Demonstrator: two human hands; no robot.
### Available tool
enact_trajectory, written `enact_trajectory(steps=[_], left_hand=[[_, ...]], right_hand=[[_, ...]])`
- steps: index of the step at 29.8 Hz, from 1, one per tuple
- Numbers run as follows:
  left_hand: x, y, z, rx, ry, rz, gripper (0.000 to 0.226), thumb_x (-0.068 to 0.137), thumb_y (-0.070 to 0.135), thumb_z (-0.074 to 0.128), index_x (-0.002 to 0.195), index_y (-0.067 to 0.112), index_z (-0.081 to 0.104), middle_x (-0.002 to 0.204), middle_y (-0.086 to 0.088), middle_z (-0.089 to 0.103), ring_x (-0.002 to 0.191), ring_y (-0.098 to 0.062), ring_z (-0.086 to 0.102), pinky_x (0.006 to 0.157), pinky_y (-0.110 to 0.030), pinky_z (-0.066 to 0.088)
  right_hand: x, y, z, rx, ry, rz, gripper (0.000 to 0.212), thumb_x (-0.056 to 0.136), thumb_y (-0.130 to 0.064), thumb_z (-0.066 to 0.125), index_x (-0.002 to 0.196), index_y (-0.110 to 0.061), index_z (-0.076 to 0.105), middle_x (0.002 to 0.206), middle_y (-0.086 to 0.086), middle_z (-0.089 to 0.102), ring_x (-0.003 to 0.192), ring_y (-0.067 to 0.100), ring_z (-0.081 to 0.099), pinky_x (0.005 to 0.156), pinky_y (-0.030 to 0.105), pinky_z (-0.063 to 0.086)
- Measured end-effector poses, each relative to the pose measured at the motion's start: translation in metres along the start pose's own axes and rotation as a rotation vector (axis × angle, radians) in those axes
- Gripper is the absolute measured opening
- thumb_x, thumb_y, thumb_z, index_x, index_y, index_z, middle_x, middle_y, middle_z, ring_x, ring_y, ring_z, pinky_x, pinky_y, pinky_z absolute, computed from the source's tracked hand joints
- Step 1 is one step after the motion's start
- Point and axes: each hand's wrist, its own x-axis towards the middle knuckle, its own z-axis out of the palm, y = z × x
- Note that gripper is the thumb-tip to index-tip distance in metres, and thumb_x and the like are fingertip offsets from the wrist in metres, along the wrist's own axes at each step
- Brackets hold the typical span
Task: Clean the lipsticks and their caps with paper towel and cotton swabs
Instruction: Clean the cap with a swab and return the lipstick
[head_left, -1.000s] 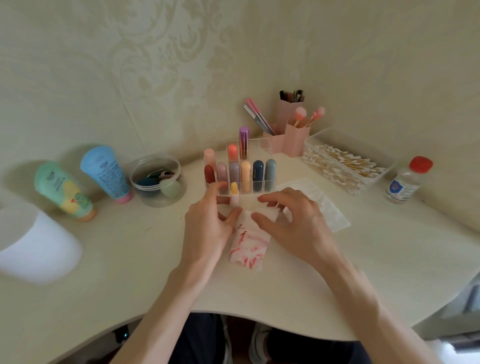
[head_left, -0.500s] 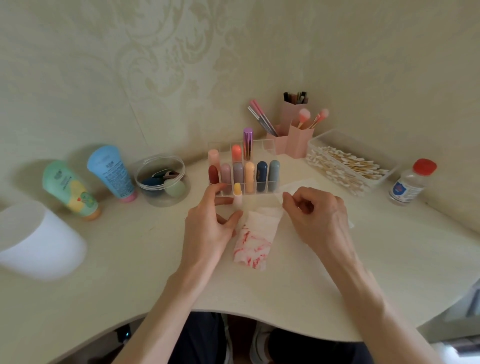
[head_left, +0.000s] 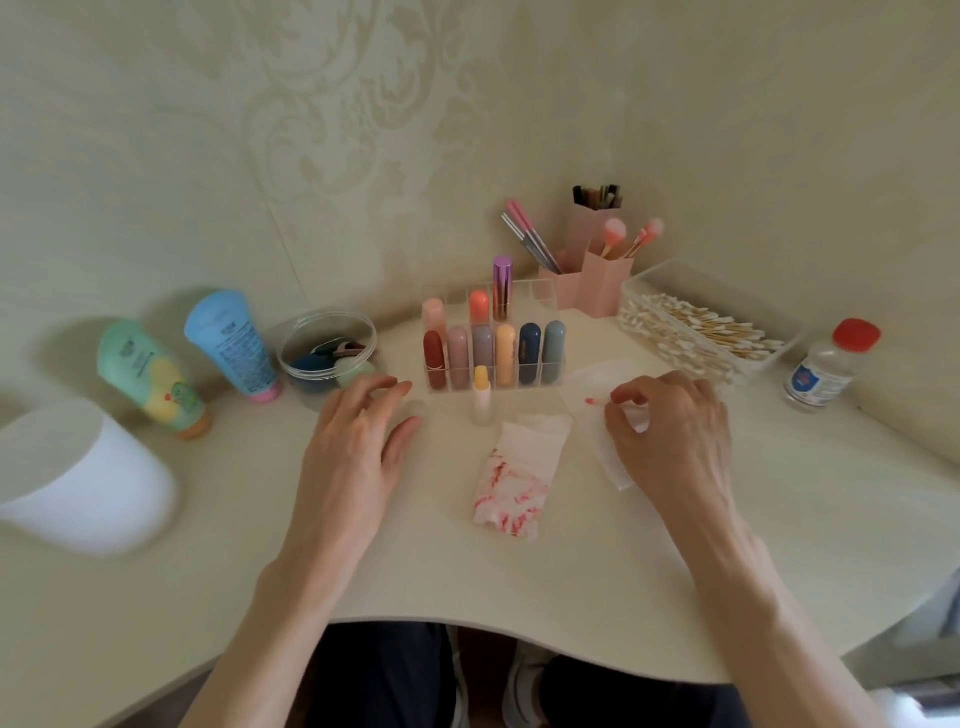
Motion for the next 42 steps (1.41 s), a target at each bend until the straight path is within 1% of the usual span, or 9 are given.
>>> enact_trajectory(steps=[5,7,10,14,21,24,29,34,42], left_hand=[[0.002,0.001,0.001,-0.108,-0.003,-0.057,0.02,0.091,0.027,0.076,0.107,0.016,0.075,0.099,0.006,0.07,0.086,-0.015,0.06,0.075,-0.019,0.039],[0.002,0.008,-0.005,-0.35,0.0,-0.256,0.018,0.09,0.031,0.077,0.104,0.02,0.076,0.093,0.013,0.073,0.073,-0.006,0.059,0.069,-0.014,0.043],[0.002,0.021,-0.021,-0.906,-0.063,-0.586,0.022,0.087,0.033,0.081,0.105,0.019,0.077,0.095,0.004,0.079,0.057,-0.011,0.054,0.061,-0.018,0.049],[0.0,0.031,-0.035,-1.126,-0.199,-0.601,0.028,0.089,0.029,0.075,0.117,0.028,0.077,0.096,-0.003,0.079,0.053,-0.015,0.044,0.059,-0.021,0.041],[-0.001,0.042,-0.027,-1.168,-0.289,-0.572,0.021,0.09,0.033,0.07,0.107,0.026,0.081,0.097,-0.009,0.078,0.055,-0.019,0.048,0.054,-0.016,0.042],[-0.002,0.044,-0.025,-1.141,-0.31,-0.539,0.019,0.091,0.033,0.07,0.106,0.027,0.081,0.096,-0.008,0.079,0.056,-0.019,0.05,0.061,-0.023,0.043],[-0.006,0.043,-0.026,-1.119,-0.356,-0.486,0.017,0.092,0.027,0.073,0.107,0.025,0.079,0.1,-0.008,0.079,0.061,-0.02,0.053,0.071,-0.037,0.043],[-0.007,0.042,-0.026,-1.152,-0.356,-0.466,0.021,0.091,0.025,0.071,0.11,0.019,0.078,0.099,-0.01,0.079,0.065,-0.022,0.054,0.055,-0.02,0.038],[-0.009,0.04,-0.023,-1.174,-0.325,-0.441,0.024,0.091,0.026,0.07,0.112,0.017,0.077,0.101,-0.023,0.074,0.069,-0.019,0.054,0.054,-0.022,0.037]], right_hand=[[0.0,0.002,0.002,-0.015,-0.001,-0.019,0.005,0.093,-0.02,0.077,0.097,-0.017,0.079,0.102,0.01,0.069,0.102,0.037,0.054,0.083,0.041,0.036],[0.001,0.0,0.004,0.033,0.023,-0.062,0.002,0.095,-0.017,0.075,0.097,-0.017,0.077,0.101,0.007,0.069,0.101,0.036,0.055,0.083,0.038,0.032],[0.0,-0.013,-0.002,0.337,-0.019,-0.197,0.009,0.1,-0.01,0.066,0.098,-0.018,0.068,0.09,-0.006,0.07,0.089,0.023,0.063,0.077,0.031,0.04],[-0.017,-0.042,-0.01,0.544,-0.115,-0.425,0.009,0.102,-0.008,0.064,0.102,-0.016,0.069,0.081,-0.011,0.069,0.08,0.007,0.065,0.071,0.012,0.043],[-0.024,-0.044,-0.002,0.539,-0.055,-0.591,0.007,0.102,-0.01,0.067,0.104,-0.008,0.073,0.092,-0.003,0.072,0.082,0.007,0.068,0.074,0.028,0.054],[-0.025,-0.046,-0.002,0.485,-0.008,-0.624,0.008,0.103,-0.013,0.067,0.103,-0.008,0.073,0.091,-0.005,0.07,0.077,-0.007,0.053,0.072,0.02,0.048],[-0.025,-0.05,0.002,0.419,0.053,-0.681,0.014,0.105,-0.02,0.067,0.099,-0.011,0.075,0.087,-0.006,0.068,0.073,-0.001,0.037,0.073,0.023,0.042],[-0.026,-0.048,0.005,0.401,0.081,-0.695,0.015,0.105,-0.024,0.068,0.1,-0.014,0.077,0.088,-0.006,0.072,0.071,0.005,0.053,0.07,0.03,0.047],[-0.029,-0.047,0.008,0.394,0.043,-0.674,0.014,0.104,-0.023,0.067,0.099,-0.013,0.076,0.088,-0.006,0.073,0.071,0.008,0.055,0.069,0.03,0.05]])
